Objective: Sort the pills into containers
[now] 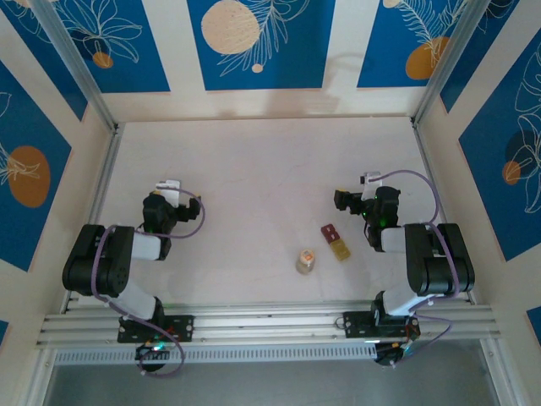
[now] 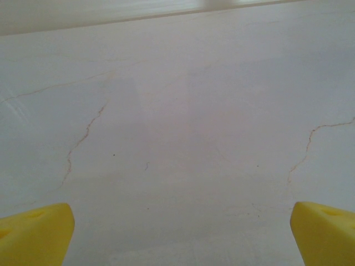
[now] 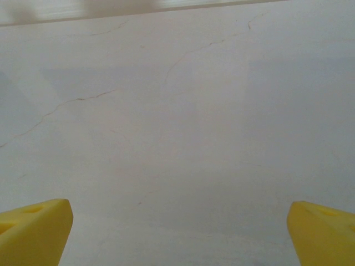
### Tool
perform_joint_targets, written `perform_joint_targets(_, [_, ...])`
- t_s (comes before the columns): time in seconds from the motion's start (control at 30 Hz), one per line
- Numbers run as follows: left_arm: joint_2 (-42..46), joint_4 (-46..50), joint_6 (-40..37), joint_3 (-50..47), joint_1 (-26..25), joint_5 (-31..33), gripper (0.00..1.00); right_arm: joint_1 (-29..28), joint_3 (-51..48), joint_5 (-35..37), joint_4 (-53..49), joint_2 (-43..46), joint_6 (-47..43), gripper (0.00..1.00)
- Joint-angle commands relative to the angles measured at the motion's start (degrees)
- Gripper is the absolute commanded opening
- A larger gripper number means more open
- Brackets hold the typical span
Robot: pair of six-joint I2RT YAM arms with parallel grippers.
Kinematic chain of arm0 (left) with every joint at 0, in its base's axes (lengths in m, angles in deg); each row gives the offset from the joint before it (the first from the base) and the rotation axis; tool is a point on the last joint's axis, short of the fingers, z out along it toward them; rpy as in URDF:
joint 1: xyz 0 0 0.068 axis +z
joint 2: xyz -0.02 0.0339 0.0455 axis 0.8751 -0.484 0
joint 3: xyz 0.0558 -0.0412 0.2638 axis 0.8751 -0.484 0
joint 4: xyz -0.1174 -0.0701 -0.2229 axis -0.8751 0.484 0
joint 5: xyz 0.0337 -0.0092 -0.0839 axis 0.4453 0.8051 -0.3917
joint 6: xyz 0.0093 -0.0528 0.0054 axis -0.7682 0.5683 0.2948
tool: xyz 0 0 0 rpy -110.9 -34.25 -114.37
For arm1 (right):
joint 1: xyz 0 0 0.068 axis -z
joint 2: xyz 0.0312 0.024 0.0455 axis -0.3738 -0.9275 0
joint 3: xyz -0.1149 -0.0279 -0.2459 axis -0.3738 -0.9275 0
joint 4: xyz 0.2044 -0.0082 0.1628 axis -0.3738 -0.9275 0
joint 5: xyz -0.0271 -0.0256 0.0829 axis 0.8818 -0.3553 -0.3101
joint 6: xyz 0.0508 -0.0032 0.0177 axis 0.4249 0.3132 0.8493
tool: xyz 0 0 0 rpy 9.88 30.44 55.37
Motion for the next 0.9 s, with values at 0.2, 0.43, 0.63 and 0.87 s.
perform_joint_targets(0.2, [0.7, 0.15, -0.66, 0.67, 0.87, -1.31, 1.0, -0.16, 1.18, -0.13, -0.13, 0.34, 0.37, 0.99])
perform_joint_targets(0.43, [0.65, 0.15, -0.75, 0.74, 0.87, -1.23, 1.0, -0.62, 0.92, 0.45, 0.21, 0.49, 0.0, 0.99])
perform_joint_targets(0.63, [0.74, -2.15, -0.45, -0.55, 0.79, -0.28, 1.0, -2.0, 1.63, 4.67, -2.88, 3.19, -0.08, 0.99])
perform_joint_targets(0.87, [4.86, -2.13, -0.4, -2.31, 0.38, 1.6, 1.0, -4.03, 9.72, 12.84, -24.42, 10.17, 4.65, 0.99])
